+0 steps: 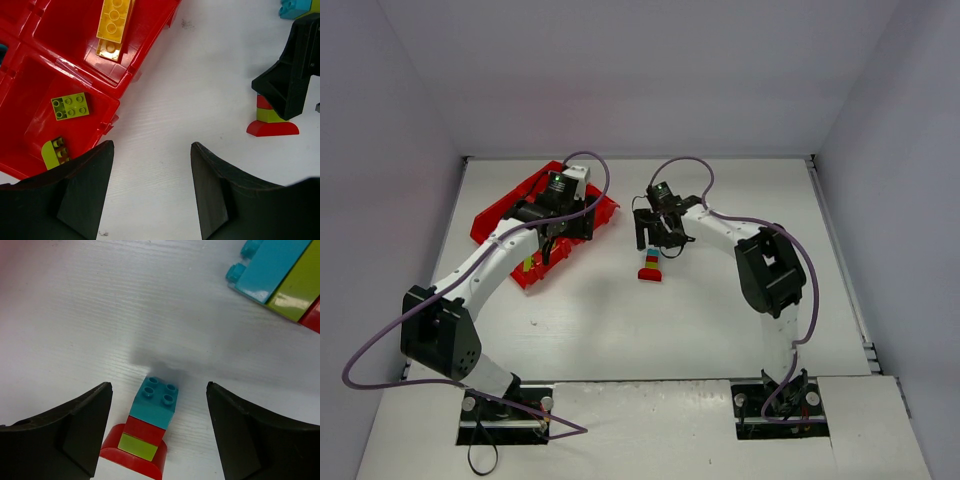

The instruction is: Sort the legos into containers by color

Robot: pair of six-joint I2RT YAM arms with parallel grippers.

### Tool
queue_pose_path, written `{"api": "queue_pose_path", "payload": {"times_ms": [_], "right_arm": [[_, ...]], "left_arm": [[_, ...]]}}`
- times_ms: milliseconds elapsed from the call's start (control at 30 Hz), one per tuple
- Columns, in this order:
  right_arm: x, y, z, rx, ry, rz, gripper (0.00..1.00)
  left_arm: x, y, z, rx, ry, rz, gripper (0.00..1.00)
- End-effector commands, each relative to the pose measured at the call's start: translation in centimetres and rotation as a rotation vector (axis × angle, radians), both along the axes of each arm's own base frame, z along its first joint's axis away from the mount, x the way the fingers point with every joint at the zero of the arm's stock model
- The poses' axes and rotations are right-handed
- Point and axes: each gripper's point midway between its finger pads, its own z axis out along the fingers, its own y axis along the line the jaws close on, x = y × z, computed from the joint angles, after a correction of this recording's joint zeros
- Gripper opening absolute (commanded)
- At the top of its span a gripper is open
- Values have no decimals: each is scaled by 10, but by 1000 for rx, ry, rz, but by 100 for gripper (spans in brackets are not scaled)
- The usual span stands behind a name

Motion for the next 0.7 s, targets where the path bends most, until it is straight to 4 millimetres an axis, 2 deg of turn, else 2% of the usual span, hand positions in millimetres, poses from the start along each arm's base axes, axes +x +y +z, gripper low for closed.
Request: {"api": "queue_pose_path", "payload": {"times_ms": [0, 100, 400, 467, 667], "right_arm": [[-6, -5, 27, 29, -17, -121, 72], [-18, -4, 22, 30, 9, -150, 65], [-42, 13, 13, 39, 54, -129, 58], [-45, 14, 11, 38, 63, -125, 52], [-45, 5, 6, -14, 40, -96, 24]], "left_arm": [[13, -5, 27, -43, -74, 26, 57], [12, -6, 24, -47, -61, 26, 57], [11, -9, 22, -56, -46, 22, 57], [12, -9, 22, -58, -45, 22, 57], [16, -14, 21, -67, -41, 19, 57]]}}
